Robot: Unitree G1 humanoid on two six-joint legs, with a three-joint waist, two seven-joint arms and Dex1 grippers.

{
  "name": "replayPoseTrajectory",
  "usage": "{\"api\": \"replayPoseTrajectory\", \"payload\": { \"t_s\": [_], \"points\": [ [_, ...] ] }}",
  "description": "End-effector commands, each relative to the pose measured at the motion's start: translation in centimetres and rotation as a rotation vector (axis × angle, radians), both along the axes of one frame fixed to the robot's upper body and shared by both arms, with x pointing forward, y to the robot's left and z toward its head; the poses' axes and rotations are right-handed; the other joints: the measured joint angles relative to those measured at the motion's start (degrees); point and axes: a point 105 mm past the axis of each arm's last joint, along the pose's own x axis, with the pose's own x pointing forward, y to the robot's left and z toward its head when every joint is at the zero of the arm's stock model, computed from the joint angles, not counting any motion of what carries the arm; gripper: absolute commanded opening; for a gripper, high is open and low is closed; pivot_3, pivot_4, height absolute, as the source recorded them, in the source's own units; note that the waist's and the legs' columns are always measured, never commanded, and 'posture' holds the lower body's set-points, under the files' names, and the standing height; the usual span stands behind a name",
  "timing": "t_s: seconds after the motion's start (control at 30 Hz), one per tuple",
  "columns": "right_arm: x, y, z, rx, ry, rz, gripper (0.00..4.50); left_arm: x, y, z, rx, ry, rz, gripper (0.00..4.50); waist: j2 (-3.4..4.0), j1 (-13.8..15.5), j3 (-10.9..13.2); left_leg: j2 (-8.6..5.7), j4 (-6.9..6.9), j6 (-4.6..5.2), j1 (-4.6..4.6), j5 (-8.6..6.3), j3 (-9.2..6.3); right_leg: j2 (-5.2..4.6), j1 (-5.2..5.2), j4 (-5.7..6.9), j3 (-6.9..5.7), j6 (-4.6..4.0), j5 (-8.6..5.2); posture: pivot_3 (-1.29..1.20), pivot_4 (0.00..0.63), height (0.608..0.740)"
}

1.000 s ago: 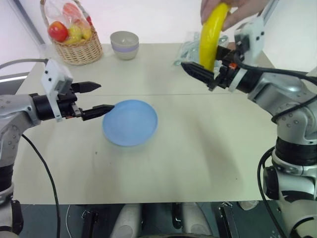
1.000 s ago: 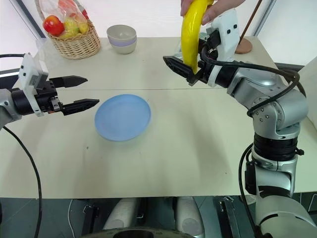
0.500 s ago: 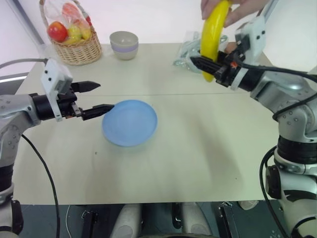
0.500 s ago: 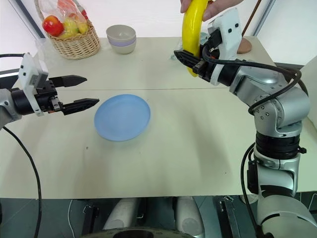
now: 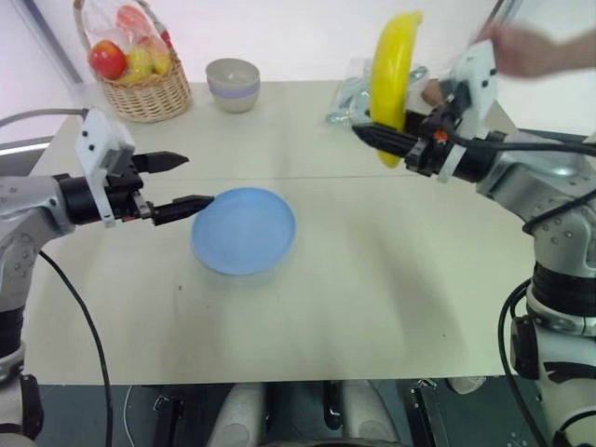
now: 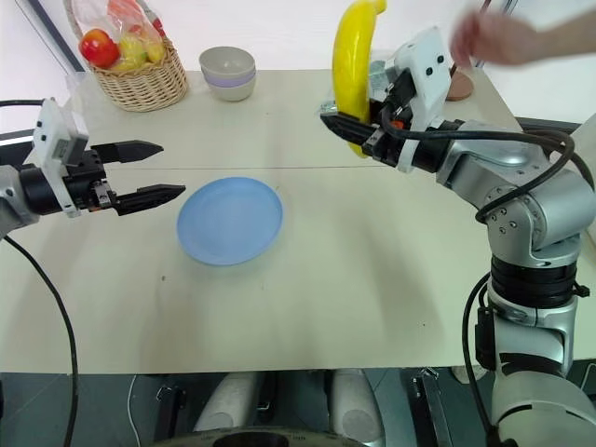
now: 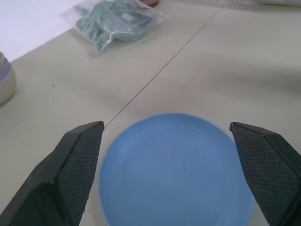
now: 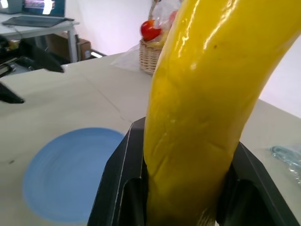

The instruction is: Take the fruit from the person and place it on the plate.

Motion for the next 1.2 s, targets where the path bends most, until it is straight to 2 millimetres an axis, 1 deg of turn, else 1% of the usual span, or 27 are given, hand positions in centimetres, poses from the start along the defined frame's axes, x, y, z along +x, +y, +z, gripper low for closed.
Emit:
{"api": "replayPoseTrajectory", "payload": {
  "t_s": [0.03,0.13,0.23,0.5,0.6,0.77,0.9,1.1,1.2],
  "points": [
    [-1.0,2.2,-0.8,-0.034,-0.001,0.142,0.98,-0.6,1.4,1.0,0.025,-0.036,0.044,4.50,0.00,-0.15,0.00,0.00,-0.01,0.00,0.00,0.00,0.00,0.00,0.00,0.00,0.00,0.00,0.00,0.00,0.150,0.740],
    [-0.4,4.0,-2.0,-0.045,0.024,0.202,0.98,-0.9,1.9,0.6,0.035,-0.015,0.064,4.50,0.01,-0.21,0.00,0.04,-0.03,0.00,0.05,0.00,0.00,0.00,0.00,0.02,0.01,0.00,0.00,0.00,0.150,0.740],
    [0.0,6.3,-3.6,-0.040,0.056,0.274,0.98,-1.3,2.4,0.0,0.051,0.008,0.088,4.50,0.01,-0.13,0.01,0.04,-0.02,0.00,0.06,0.00,0.00,0.01,0.00,0.03,0.00,-0.01,0.00,0.00,0.150,0.740],
    [2.0,11.3,-6.5,-0.001,0.123,0.322,0.98,-2.1,3.6,-1.6,0.096,0.075,0.127,4.50,0.02,-0.02,0.01,0.02,-0.03,-0.03,0.04,0.01,-0.01,0.00,-0.04,0.01,0.01,-0.02,0.01,0.00,0.150,0.740],
    [2.0,13.1,-7.6,0.008,0.158,0.346,0.98,-2.2,3.9,-1.9,0.111,0.091,0.129,4.50,0.02,0.04,0.01,0.02,-0.04,-0.05,0.04,0.01,-0.03,0.00,-0.05,0.01,0.01,-0.03,0.01,0.00,0.150,0.740],
    [1.8,15.8,-10.1,-0.019,0.212,0.370,0.98,-2.1,3.9,-2.0,0.111,0.096,0.125,4.50,0.03,-0.09,0.02,0.02,-0.07,-0.08,0.03,0.03,-0.03,0.00,-0.09,0.02,0.01,-0.05,0.02,0.00,0.150,0.740],
    [1.8,16.8,-11.8,-0.053,0.239,0.370,0.98,-2.0,3.6,-2.0,0.108,0.098,0.110,4.50,0.03,-0.09,0.02,0.01,-0.08,-0.10,0.03,0.03,-0.03,0.00,-0.10,0.02,0.01,-0.06,0.03,0.00,0.150,0.740],
    [2.3,17.3,-14.0,-0.114,0.257,0.332,0.98,-2.0,3.2,-2.2,0.111,0.106,0.092,4.50,0.04,-0.21,0.02,0.01,-0.10,-0.12,0.04,0.04,-0.04,0.01,-0.11,0.02,0.01,-0.06,0.03,0.00,0.150,0.740],
    [2.7,17.4,-14.7,-0.151,0.253,0.306,0.98,-2.1,3.2,-2.3,0.119,0.113,0.088,4.50,0.04,-0.26,0.02,0.01,-0.11,-0.14,0.03,0.05,-0.04,0.01,-0.13,0.03,0.01,-0.07,0.04,0.00,0.150,0.740]
  ]
}}
